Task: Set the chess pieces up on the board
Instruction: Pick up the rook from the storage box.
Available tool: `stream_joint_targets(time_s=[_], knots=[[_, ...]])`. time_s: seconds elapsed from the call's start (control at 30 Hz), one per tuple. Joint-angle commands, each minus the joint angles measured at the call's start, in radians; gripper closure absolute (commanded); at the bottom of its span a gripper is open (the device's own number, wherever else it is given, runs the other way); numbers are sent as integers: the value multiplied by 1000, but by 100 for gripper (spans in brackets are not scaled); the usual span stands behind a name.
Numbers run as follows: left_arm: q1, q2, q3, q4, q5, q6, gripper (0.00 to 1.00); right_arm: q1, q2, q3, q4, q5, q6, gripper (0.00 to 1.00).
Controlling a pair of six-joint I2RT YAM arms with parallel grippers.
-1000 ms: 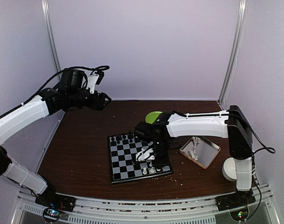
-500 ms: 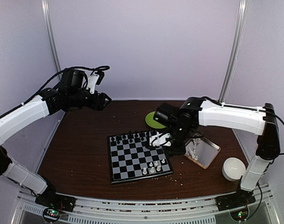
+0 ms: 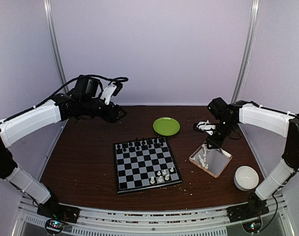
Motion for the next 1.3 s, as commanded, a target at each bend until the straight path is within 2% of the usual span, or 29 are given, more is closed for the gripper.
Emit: stream_joint_targets(time_s=[0.0, 0.4, 0.93, 1.03, 1.27], knots=[[-21, 3, 34, 20, 26, 30, 43, -30, 77, 6, 85, 51, 43, 76], [-41, -11, 31, 16, 3, 49, 43, -61, 233, 122, 95, 189, 55, 72], [-46, 7, 39, 3, -11, 56, 43, -128, 365, 159, 79, 117, 73, 75], [-45, 8, 37, 3, -16, 57, 43, -136, 379, 160, 81, 99, 75, 77], [-46, 12, 40, 3, -12, 59, 43, -142, 384, 164, 68, 71, 77, 90]])
